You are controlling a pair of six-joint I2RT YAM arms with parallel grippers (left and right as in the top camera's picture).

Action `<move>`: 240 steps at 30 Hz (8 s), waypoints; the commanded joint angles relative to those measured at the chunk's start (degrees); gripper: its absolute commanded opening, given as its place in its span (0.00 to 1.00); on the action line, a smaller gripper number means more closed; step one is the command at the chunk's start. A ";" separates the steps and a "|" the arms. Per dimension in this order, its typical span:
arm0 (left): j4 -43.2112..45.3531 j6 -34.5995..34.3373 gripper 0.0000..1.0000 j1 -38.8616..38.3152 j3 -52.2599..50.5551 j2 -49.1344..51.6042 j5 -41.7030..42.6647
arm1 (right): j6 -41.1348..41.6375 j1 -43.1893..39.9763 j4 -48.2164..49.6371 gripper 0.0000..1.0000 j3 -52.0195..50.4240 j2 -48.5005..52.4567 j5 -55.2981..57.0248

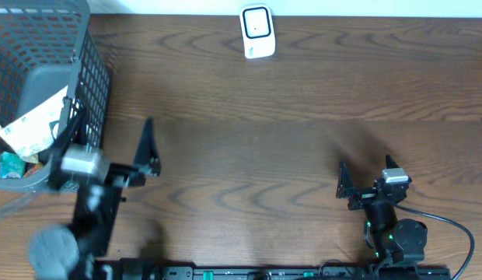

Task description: Scan the item barcode

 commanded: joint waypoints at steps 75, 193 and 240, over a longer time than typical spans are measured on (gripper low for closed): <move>-64.85 -55.25 0.98 32.00 77.85 109.48 -22.73 | 0.76 0.50 -0.22 0.99 -0.09 -0.15 0.26; -46.25 -34.64 0.07 30.93 61.00 67.21 -18.67 | 0.79 0.50 -0.22 0.99 -0.09 -0.15 0.26; -41.53 -4.61 0.77 -12.46 60.98 78.31 7.39 | 0.76 0.50 -0.22 0.99 -0.09 -0.15 0.26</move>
